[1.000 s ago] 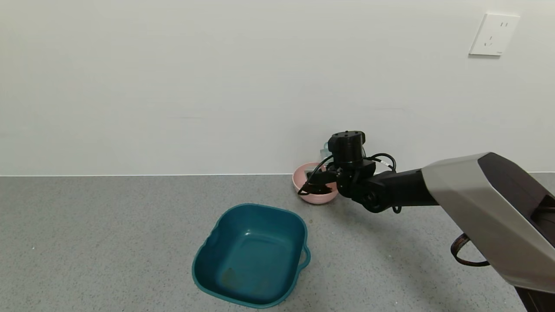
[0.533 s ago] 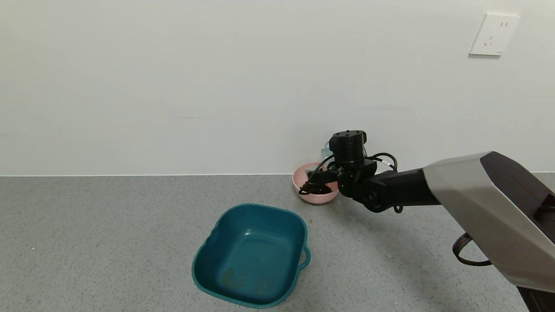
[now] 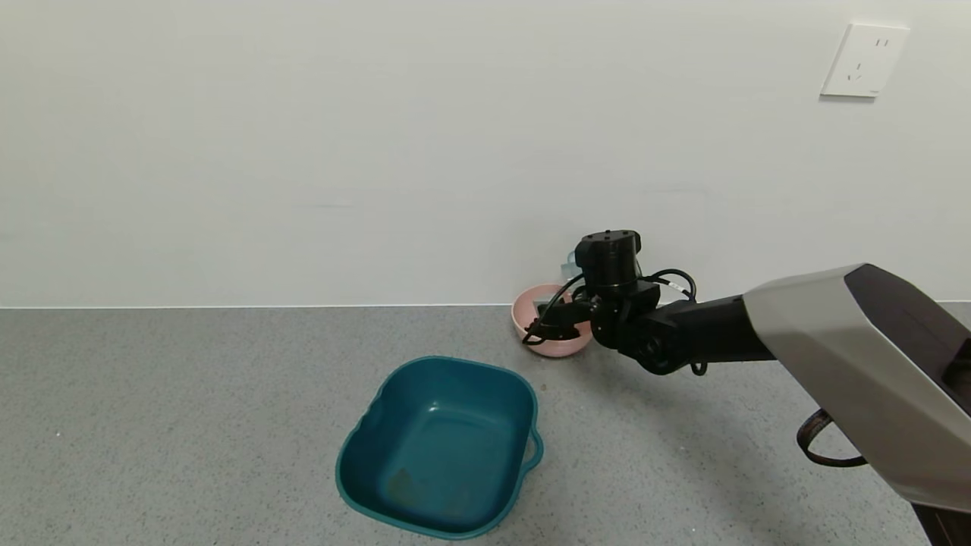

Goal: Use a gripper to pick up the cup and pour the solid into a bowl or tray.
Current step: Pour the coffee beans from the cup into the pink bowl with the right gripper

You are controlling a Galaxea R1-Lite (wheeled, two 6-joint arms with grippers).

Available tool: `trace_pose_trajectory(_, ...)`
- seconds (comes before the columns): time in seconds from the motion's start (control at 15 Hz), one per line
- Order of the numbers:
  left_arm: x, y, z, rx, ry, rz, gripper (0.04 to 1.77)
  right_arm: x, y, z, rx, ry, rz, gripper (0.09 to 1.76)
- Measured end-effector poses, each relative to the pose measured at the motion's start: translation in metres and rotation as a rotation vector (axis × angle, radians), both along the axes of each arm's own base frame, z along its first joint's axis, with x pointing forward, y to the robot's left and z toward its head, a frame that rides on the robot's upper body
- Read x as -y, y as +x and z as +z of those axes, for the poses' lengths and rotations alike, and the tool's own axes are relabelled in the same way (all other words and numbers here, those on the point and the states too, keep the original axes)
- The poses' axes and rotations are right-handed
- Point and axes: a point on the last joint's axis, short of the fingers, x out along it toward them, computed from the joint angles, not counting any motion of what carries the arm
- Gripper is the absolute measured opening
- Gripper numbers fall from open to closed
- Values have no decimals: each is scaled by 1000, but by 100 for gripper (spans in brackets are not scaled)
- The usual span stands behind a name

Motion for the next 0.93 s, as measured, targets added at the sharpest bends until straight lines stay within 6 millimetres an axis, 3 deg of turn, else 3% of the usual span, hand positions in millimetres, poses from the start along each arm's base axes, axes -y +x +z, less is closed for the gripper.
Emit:
trace_pose_trajectory(0.47, 0, 0, 0, 0, 0, 0, 176, -2, -4, -3, -9, 6, 7, 139)
trace_pose_trajectory(0.93, 0, 0, 0, 1, 0, 0, 176, 11, -13, -2, 30, 96, -17, 139)
